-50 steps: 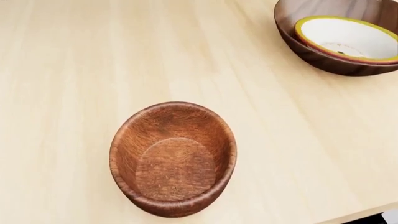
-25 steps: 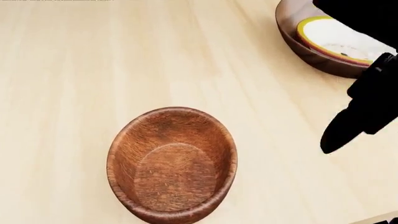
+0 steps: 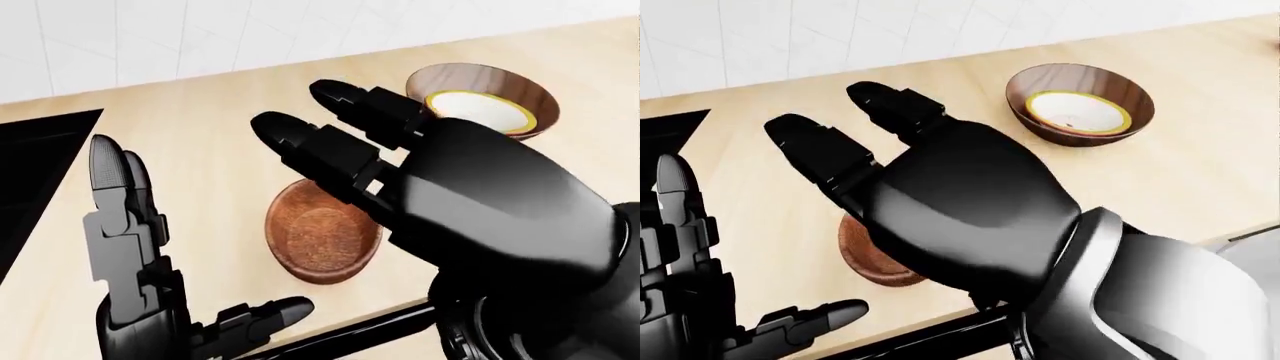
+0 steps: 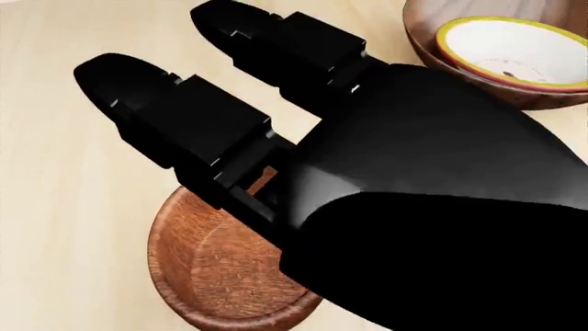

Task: Stack the bowls from largest to smallest.

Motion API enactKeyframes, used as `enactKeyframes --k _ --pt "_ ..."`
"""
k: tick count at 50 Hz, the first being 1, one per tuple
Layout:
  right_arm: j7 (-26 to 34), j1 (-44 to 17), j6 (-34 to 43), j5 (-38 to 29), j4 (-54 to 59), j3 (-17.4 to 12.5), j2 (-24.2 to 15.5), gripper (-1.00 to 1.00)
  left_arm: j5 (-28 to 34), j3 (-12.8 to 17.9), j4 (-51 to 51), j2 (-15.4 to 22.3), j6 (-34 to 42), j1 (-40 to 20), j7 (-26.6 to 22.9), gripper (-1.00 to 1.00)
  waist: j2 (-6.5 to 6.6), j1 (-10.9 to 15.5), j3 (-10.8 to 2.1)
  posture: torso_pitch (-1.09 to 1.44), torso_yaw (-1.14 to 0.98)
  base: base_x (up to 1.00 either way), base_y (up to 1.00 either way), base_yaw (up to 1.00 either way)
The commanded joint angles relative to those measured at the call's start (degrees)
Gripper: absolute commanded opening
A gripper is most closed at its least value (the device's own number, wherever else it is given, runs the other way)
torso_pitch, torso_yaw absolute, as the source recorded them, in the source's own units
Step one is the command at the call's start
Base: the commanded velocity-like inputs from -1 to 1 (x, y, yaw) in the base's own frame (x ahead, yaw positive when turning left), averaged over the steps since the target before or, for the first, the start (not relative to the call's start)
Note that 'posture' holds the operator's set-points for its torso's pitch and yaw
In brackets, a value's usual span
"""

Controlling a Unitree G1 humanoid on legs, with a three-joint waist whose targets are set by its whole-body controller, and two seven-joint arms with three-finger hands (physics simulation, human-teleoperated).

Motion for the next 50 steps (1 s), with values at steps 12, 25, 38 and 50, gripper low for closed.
enactKeyframes --k 12,25,38,50 --pt "-8.0 2.9 -9.2 1.2 5.3 -0.3 0.3 1.00 0.3 -0.1 -2.2 -0.1 -0.9 -0.4 0.1 1.00 0.09 -0.2 -1.41 0.00 0.00 0.00 0.00 0.00" --pt "-13.5 6.6 -17.3 1.8 9.6 -2.0 -1.7 1.00 0.3 -0.2 -2.5 0.1 -1.0 -0.2 0.3 1.00 -0.12 -0.1 -1.54 0.00 0.00 0.00 0.00 0.00" --pt "-16.0 10.2 -20.9 0.7 11.2 -0.4 0.0 1.00 0.1 0.1 -2.1 0.0 -1.3 -0.2 0.2 1.00 -0.28 -0.1 -1.68 0.00 0.00 0.00 0.00 0.00" --pt "-16.8 14.4 -23.6 -0.2 11.7 1.6 3.2 1.00 0.1 0.0 -2.2 -0.1 -1.2 -0.2 0.1 1.00 -0.16 0.0 -1.80 0.00 0.00 0.00 0.00 0.00"
